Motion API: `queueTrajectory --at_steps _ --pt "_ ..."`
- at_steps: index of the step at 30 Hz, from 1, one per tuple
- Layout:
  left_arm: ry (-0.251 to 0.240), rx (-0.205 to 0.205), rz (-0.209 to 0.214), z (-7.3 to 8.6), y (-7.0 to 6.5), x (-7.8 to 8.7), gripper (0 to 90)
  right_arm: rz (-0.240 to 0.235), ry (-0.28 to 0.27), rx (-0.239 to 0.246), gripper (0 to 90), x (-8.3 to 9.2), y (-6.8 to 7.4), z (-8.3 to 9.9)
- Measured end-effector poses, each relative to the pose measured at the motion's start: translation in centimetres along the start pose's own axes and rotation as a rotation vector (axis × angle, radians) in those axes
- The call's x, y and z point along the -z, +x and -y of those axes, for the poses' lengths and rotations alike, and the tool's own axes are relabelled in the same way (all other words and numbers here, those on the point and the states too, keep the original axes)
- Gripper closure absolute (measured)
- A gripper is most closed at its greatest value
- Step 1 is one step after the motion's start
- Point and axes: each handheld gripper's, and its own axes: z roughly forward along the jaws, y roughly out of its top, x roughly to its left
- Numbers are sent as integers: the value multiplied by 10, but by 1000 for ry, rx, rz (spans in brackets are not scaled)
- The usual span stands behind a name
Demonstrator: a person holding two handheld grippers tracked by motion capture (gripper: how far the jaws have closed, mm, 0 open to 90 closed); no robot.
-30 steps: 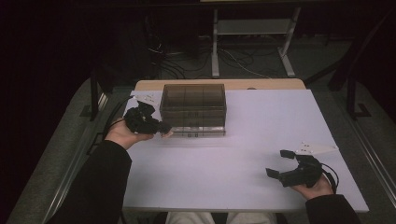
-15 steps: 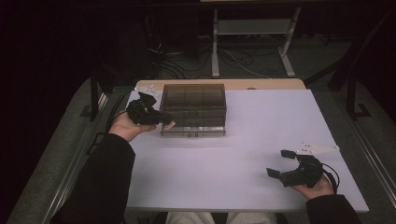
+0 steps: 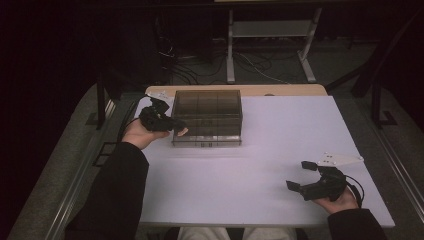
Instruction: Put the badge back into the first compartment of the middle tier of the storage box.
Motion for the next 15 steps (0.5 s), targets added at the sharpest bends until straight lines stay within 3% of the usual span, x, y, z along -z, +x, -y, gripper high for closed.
queueTrajectory --at_steps 15 --pt "-12 38 -11 8 13 -15 836 3 9 1 21 0 0 1"
